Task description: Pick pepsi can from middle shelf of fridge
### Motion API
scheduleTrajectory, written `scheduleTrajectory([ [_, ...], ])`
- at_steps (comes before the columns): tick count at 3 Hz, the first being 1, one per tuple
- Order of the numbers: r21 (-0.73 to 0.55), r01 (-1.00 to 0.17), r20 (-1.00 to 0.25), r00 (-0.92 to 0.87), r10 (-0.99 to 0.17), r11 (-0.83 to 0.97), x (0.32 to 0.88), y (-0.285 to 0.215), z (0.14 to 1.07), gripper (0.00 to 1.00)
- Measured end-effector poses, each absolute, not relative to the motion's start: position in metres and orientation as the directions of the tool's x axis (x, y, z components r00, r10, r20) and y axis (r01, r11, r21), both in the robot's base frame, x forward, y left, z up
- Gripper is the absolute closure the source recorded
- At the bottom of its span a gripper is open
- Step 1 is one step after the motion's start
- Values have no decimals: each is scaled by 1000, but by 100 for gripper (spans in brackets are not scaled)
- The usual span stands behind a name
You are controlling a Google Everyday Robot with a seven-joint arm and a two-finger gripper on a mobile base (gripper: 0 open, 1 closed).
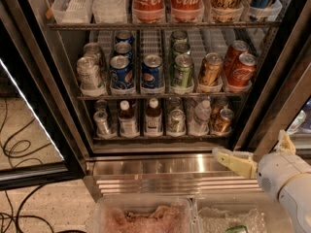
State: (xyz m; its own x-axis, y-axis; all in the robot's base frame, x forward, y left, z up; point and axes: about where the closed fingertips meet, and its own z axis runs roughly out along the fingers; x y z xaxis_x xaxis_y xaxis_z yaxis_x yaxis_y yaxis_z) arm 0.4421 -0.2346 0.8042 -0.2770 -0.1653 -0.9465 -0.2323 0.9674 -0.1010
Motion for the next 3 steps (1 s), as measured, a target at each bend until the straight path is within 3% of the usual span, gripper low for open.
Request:
scheduleTrajectory([
  [1,-101,-232,-947,-277,-165,967,442,-235,804,0],
  [2,-45,-321,-965,-230,-123,946,441,-212,804,0],
  [3,52,-422,-992,-124,-1,905,427,-181,807,0],
])
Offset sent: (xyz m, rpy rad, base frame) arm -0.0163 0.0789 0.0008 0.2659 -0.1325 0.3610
